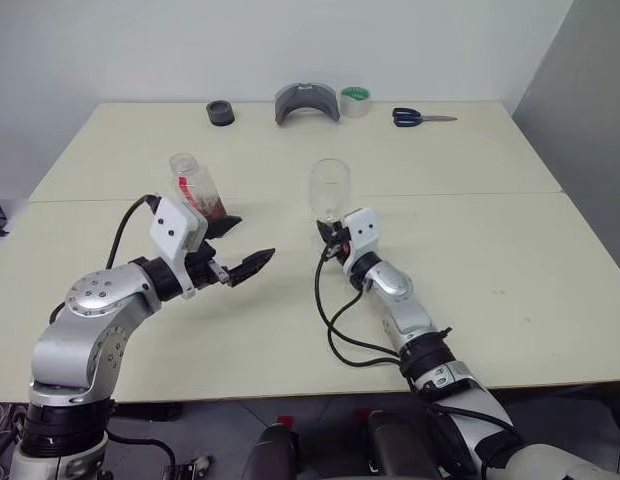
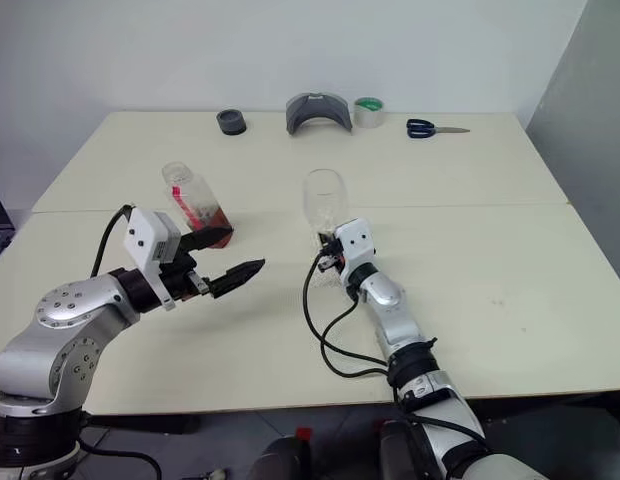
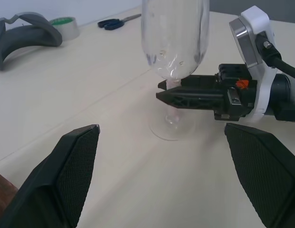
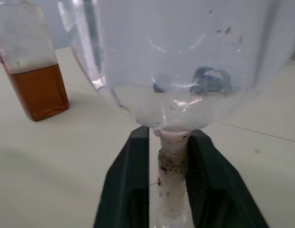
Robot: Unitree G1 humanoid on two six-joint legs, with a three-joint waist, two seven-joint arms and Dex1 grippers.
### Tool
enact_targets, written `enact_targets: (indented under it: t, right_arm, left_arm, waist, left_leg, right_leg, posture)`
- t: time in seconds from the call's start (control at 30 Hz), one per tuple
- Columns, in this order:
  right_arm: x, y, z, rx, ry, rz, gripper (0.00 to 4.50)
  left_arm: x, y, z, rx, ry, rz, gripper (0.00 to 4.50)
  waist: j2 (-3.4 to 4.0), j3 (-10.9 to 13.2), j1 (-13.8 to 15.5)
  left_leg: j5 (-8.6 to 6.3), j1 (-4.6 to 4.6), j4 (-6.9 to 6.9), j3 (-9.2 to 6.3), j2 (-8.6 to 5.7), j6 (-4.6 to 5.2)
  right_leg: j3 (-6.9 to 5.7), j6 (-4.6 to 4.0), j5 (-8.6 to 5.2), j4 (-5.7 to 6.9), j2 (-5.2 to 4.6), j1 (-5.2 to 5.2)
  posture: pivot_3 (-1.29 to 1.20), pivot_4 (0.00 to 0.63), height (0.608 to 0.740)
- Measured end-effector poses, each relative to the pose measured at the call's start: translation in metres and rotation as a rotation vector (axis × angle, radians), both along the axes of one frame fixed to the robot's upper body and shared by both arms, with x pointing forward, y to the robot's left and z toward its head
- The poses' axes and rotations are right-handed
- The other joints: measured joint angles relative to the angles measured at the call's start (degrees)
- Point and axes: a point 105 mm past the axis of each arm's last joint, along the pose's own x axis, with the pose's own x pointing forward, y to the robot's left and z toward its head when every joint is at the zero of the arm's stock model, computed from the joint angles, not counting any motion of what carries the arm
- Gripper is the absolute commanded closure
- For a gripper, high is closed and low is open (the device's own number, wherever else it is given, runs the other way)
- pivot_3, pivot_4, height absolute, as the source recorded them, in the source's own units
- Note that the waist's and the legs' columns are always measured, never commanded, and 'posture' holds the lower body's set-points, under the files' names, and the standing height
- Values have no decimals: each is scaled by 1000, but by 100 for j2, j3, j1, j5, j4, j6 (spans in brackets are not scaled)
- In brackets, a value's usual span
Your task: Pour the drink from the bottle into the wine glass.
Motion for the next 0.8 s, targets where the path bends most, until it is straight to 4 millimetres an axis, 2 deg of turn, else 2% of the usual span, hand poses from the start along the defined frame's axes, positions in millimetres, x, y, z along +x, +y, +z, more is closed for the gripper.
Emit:
enact_targets:
  t: [0.13, 0.23, 0.37, 0.53, 0.67, 0.8]
  right_arm:
    - [0, -1, -8, -9, 36, -4, 903]
    - [0, -1, -9, -11, 42, -3, 31]
    - [0, -7, -13, -25, 56, -12, 31]
    - [-6, -36, -24, -74, 72, -48, 31]
    - [-24, -75, -36, -155, 103, -73, 31]
    - [-50, -93, -33, -209, 108, -20, 31]
  left_arm:
    - [2, -1, 3, -5, -15, -4, 0]
    - [3, -3, 6, -7, -29, -12, 0]
    - [4, -8, 3, -13, -33, -27, 0]
    - [7, -10, -6, -33, -34, -23, 0]
    - [6, -7, -32, -31, -7, 15, 0]
    - [10, 3, -51, -34, 10, 91, 0]
  waist:
    - [1, 1, 6]
    - [1, 1, 11]
    - [1, 1, 18]
    - [3, 2, 67]
    - [3, 2, 118]
    - [4, 2, 140]
  left_leg:
    - [0, -3, 0, 0, -2, 0]
    - [0, -3, 0, 3, -2, 0]
    - [0, -6, 0, 1, -3, 0]
    - [0, -8, 0, 3, -5, 0]
    - [-1, -10, -1, 3, -5, 1]
    - [-1, -9, 2, -1, 0, 1]
  right_leg:
    - [0, 0, 0, -2, 0, -1]
    - [2, 0, 0, -3, -1, -2]
    - [1, 0, 0, -5, -3, -2]
    - [2, 0, 0, -7, -6, -2]
    - [2, 0, 0, -11, -10, -2]
    - [-1, 2, -1, -10, -10, 0]
  posture:
    - [0, 150, 740]
    - [0, 150, 740]
    - [0, 150, 740]
    - [0, 150, 740]
    - [0, 150, 740]
    - [0, 150, 740]
